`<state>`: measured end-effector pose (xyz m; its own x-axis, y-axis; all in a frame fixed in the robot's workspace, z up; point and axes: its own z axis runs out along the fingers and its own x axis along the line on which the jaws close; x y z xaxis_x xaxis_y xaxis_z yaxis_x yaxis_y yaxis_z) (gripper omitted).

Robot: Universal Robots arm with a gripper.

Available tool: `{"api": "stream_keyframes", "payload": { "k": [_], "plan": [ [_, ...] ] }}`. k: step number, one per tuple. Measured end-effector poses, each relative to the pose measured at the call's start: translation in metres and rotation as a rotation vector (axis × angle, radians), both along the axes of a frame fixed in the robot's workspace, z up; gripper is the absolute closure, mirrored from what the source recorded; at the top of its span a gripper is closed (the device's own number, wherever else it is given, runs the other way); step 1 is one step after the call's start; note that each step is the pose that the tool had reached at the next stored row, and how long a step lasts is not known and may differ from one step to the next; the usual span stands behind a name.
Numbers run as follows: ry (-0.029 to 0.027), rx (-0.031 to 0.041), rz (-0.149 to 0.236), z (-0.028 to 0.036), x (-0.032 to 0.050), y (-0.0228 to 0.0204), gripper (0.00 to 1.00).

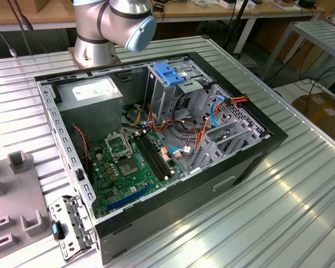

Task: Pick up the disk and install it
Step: 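Pick up the disk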

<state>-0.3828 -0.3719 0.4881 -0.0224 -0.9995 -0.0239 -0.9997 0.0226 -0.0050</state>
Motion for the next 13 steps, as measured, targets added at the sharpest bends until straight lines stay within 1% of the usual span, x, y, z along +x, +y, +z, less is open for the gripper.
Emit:
{"api": "stream_keyframes", "payload": {
  "k": [3, 6, 13],
  "plan": [
    [0.0001, -0.0003, 0.000, -0.0001, 0.0090, 0.0000, 0.63],
    [-0.0001, -0.0007, 0.000, -0.0004, 0.0207, 0.0000, 0.63],
    [-0.0001, -0.0019, 0.000, -0.0009, 0.0396, 0.0000, 0.63]
  ]
}}
